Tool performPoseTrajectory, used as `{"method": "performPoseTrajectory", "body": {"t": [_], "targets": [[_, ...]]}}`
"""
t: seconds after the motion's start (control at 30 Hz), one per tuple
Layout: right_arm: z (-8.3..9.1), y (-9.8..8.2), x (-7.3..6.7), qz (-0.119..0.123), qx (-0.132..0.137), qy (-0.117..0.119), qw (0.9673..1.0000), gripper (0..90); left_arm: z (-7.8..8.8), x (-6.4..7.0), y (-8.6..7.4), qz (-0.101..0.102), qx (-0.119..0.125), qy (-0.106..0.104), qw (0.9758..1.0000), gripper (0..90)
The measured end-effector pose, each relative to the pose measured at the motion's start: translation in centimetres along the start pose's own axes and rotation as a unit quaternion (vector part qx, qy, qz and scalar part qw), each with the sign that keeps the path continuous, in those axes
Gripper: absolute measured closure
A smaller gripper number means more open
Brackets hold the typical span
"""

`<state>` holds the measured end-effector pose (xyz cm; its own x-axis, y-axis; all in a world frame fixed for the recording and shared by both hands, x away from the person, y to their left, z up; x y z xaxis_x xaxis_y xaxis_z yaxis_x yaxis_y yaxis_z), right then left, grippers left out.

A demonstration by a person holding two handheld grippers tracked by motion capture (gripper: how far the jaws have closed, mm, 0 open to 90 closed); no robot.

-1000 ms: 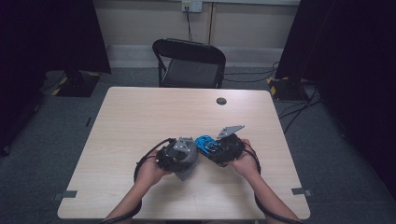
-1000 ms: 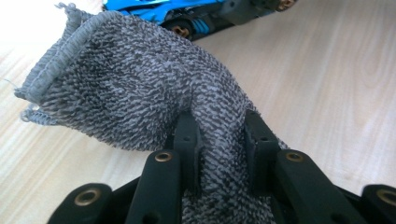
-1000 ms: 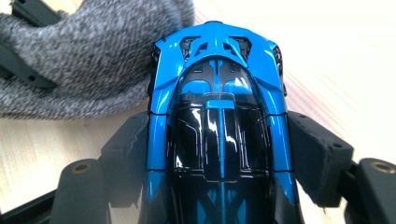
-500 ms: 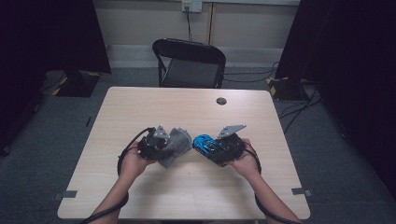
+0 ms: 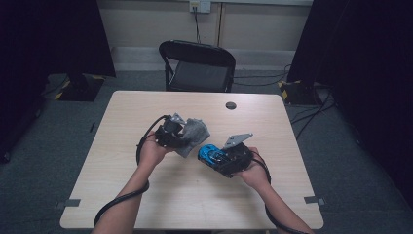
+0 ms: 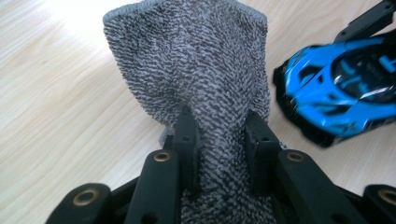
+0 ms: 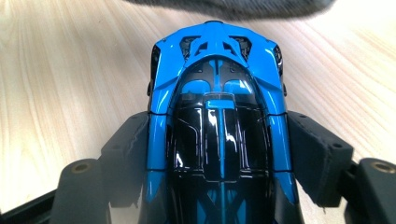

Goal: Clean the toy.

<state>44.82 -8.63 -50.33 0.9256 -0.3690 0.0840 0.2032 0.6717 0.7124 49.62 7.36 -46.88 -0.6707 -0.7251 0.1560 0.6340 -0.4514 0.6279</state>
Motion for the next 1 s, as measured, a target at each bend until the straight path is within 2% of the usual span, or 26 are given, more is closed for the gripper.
{"method": "performPoseTrajectory", "body": {"t": [0.1,0.23,0.3,0.33,0.4,0.53,0.7,1.0], "targets": [[-0.1,0.0,-0.2,0.004,-0.004,0.002,1.0,28.3,-0.5,0.8,0.4,-0.003,-0.005,-0.018,0.9998,70.6],[-0.2,-0.2,-0.1,0.008,-0.008,-0.002,0.9999,28.3,-1.0,1.1,0.3,-0.007,-0.013,-0.021,0.9997,70.7],[-0.2,-0.3,0.0,0.008,-0.008,-0.008,0.9999,28.3,-1.0,1.2,0.1,-0.008,-0.019,-0.029,0.9993,70.8],[-0.2,-0.3,0.0,0.008,-0.009,-0.007,0.9999,28.3,-0.9,1.2,0.0,-0.01,-0.023,-0.027,0.9993,70.8],[-0.1,-0.4,0.1,0.008,-0.01,-0.011,0.9998,28.3,-0.8,1.3,-0.1,-0.009,-0.023,-0.037,0.999,70.8],[-0.1,-0.5,0.4,0.011,-0.013,-0.018,0.9997,28.3,-0.8,1.6,-0.5,-0.01,-0.027,-0.044,0.9986,70.8],[0.0,-0.6,0.6,0.007,-0.012,-0.021,0.9997,28.2,-0.9,1.8,-0.9,-0.008,-0.029,-0.052,0.9982,70.8],[0.3,-1.2,1.7,-0.014,-0.008,-0.029,0.9995,28.3,-0.7,2.5,-2.2,-0.01,-0.031,-0.065,0.9974,70.8]]}}
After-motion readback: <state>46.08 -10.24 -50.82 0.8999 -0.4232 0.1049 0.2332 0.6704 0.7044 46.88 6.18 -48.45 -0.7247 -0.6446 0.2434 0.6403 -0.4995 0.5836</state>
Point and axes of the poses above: each handheld gripper's, and its own axes: z roughly backward along the jaws, y roughly out of its top, x roughly to its right, the point moved 8 cm from there along -z, roughly forward along the jaws, and after that the axes turned 11 degrees about z, right-handed, at the moved point
